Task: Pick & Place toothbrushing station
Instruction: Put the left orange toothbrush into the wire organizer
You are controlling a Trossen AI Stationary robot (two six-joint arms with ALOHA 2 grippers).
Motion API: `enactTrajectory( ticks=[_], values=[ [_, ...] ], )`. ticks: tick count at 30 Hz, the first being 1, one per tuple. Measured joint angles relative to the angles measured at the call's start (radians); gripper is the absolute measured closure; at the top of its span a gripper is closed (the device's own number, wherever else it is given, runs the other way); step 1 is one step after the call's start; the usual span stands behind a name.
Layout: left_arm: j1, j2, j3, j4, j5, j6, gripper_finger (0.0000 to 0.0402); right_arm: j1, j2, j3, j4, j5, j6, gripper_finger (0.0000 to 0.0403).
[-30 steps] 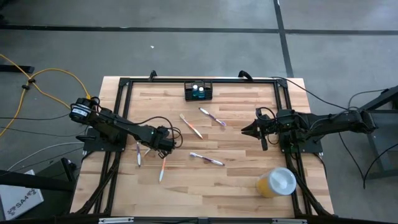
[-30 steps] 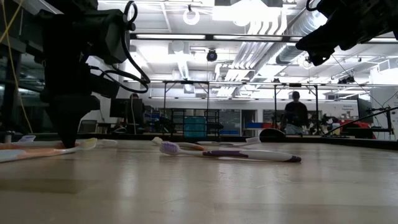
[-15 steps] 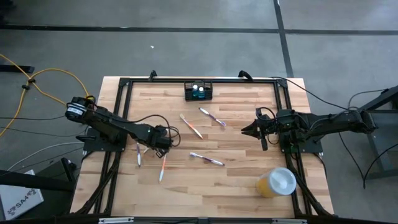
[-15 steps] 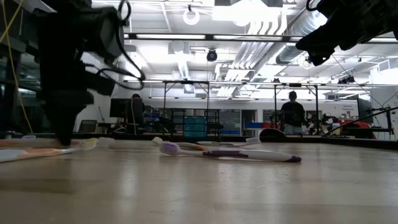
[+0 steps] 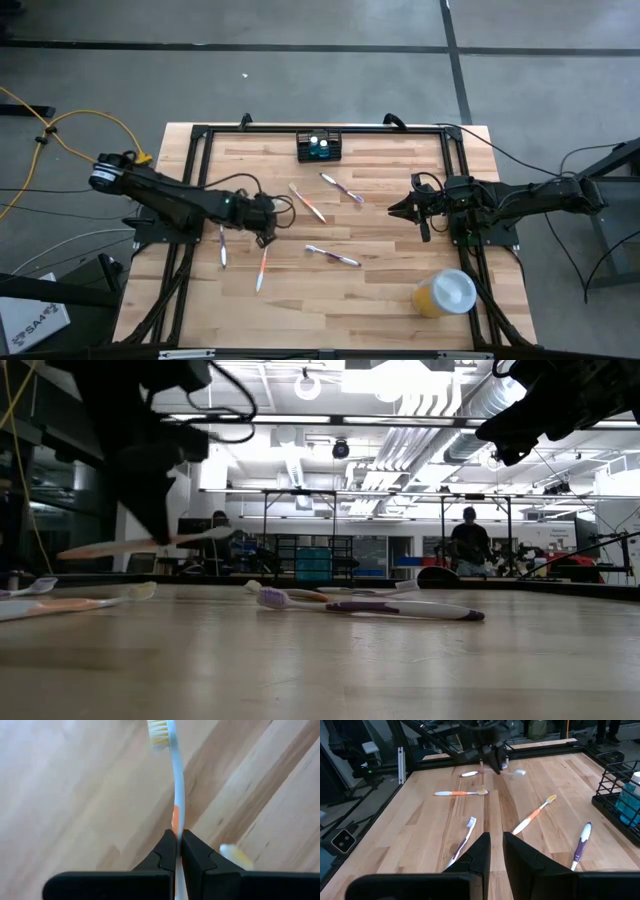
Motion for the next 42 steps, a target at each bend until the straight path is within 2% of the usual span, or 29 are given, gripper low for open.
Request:
enactTrajectory(
  ticks=[6, 11, 18, 27, 36, 42],
  values=[
    [0.048, -0.008, 0.077, 0.009, -0.07, 0.142, 0.04, 0.0, 0.0, 0.0, 0.0, 0.0, 0.0, 0.036],
    [0.08, -0.008, 0.129, 0.081, -0.13, 0.285, 0.04, 0.0, 0.0, 0.0, 0.0, 0.0, 0.0, 0.036],
    [0.1, -0.008, 0.143, 0.289, -0.144, 0.481, 0.04, 0.0, 0.0, 0.0, 0.0, 0.0, 0.0, 0.036],
    [0.1, -0.046, 0.143, 0.497, -0.278, 0.671, 0.04, 0.0, 0.0, 0.0, 0.001, 0.0, 0.0, 0.036],
    [0.079, -0.097, 0.145, 0.747, -0.281, 0.851, 0.04, 0.0, 0.0, 0.0, 0.002, 0.0, 0.0, 0.036],
    [0.061, -0.089, 0.145, 0.815, -0.27, 0.894, 0.04, 0.0, 0.0, 0.0, 0.047, 0.0, 0.0, 0.036]
  ],
)
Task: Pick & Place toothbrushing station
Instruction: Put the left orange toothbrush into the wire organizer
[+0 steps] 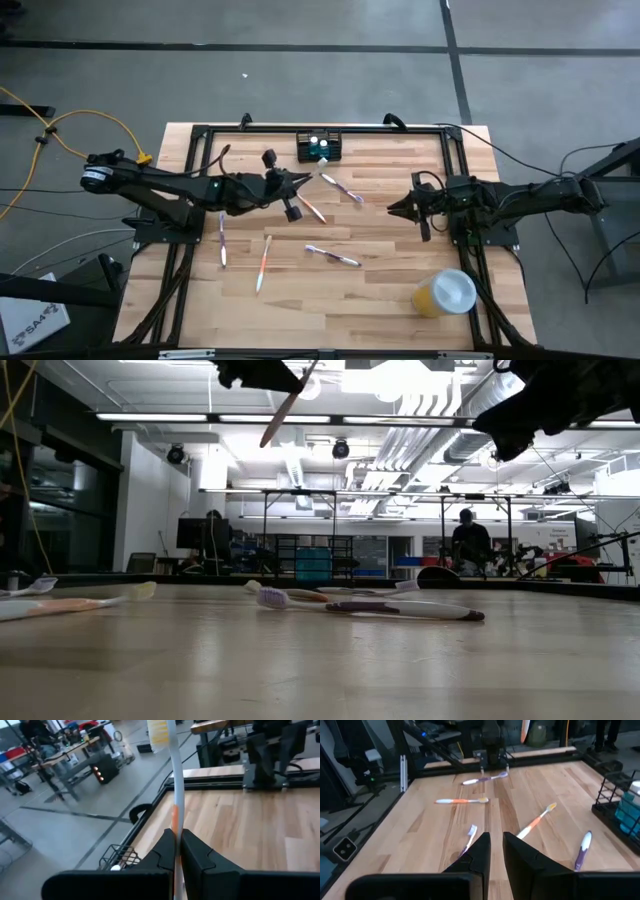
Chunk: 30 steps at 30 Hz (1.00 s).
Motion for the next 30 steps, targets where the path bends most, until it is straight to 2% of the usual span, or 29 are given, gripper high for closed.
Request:
enactTrajectory(
  ticks=[4, 11, 17, 21, 30],
  values=[
    [0.007, 0.0, -0.012, 0.058, 0.054, 0.001, 0.04, 0.0, 0.0, 0.0, 0.036, 0.0, -0.001, 0.036],
    [0.081, 0.0, -0.111, 0.29, 0.141, 0.063, 0.04, 0.0, 0.0, 0.0, 0.06, 0.003, -0.007, 0.036],
    [0.2, 0.006, -0.173, 0.449, 0.393, 0.039, 0.04, 0.0, 0.025, 0.0, 0.134, 0.004, -0.014, 0.036],
    [0.23, 0.031, -0.196, 0.54, 0.506, 0.02, 0.04, 0.0, 0.07, 0.0, 0.213, 0.008, -0.042, 0.036],
    [0.204, 0.096, -0.199, 0.624, 0.521, 0.036, 0.04, -0.001, 0.243, 0.0, 0.541, 0.082, -0.091, 0.036]
  ],
)
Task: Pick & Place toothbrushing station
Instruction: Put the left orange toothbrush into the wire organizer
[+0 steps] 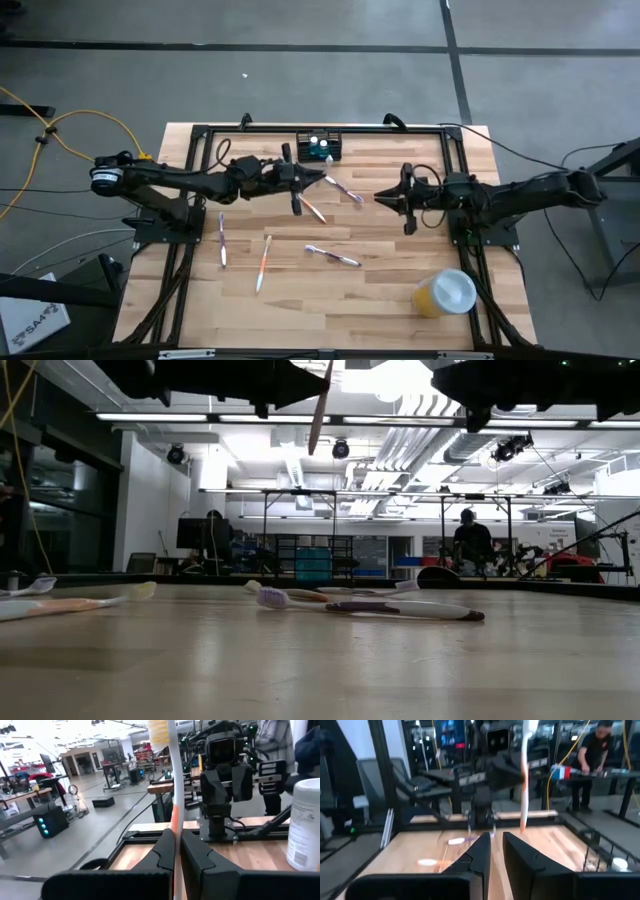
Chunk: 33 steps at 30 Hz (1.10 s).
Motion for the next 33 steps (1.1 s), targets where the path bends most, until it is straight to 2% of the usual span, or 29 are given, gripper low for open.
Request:
enactTrajectory(
  ticks=[5, 8, 15, 23, 33],
  values=[
    [-0.006, 0.0, 0.0, 0.005, -0.002, -0.012, 0.04, -0.001, 0.111, 0.0, 0.178, 0.001, 0.0, 0.036],
    [-0.013, 0.0, 0.0, 0.008, -0.002, -0.011, 0.04, -0.001, 0.181, 0.032, 0.22, 0.001, 0.0, 0.036],
    [-0.032, 0.0, 0.0, 0.007, -0.002, 0.001, 0.04, -0.001, 0.337, 0.203, 0.207, -0.003, -0.056, 0.036],
    [-0.043, 0.0, 0.0, -0.002, -0.002, 0.007, 0.04, -0.018, 0.453, 0.377, 0.115, 0.001, -0.081, 0.036],
    [-0.053, 0.0, 0.0, -0.023, -0.002, 0.017, 0.04, -0.028, 0.494, 0.415, 0.101, 0.062, -0.095, 0.036]
  ],
)
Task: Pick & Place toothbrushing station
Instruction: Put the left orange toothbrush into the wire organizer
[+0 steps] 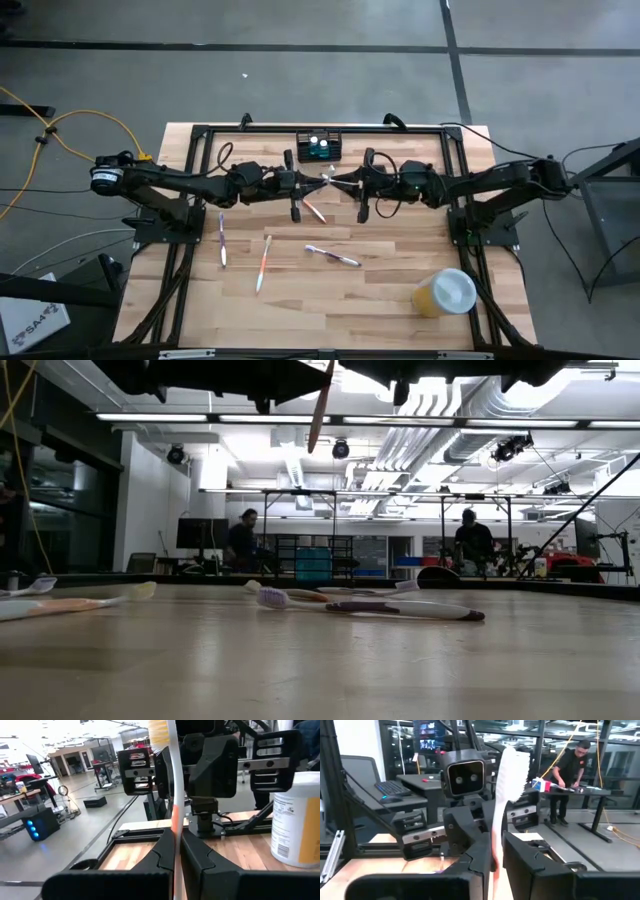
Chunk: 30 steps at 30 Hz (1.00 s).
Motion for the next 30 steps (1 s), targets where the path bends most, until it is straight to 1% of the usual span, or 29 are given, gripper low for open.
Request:
enactTrajectory(
  ticks=[3, 12, 23, 26, 30],
  values=[
    [0.0, 0.0, 0.0, 0.0, 0.0, 0.002, 0.04, 0.0, 0.0, 0.0, -0.001, -0.017, -0.002, 0.036],
    [0.0, 0.0, 0.0, -0.001, 0.0, 0.001, 0.04, 0.001, 0.0, 0.0, -0.013, -0.017, -0.009, 0.0356],
    [0.0, 0.0, 0.0, -0.001, 0.0, -0.002, 0.04, 0.001, 0.0, 0.0, -0.014, -0.014, -0.034, 0.0294],
    [-0.005, 0.0, 0.0, -0.001, 0.001, -0.002, 0.04, 0.001, 0.0, 0.0, -0.014, -0.002, -0.031, 0.0286],
    [-0.015, -0.001, 0.0, -0.001, 0.002, -0.001, 0.04, 0.0, 0.0, 0.0, -0.006, -0.001, -0.03, 0.0284]
  ],
)
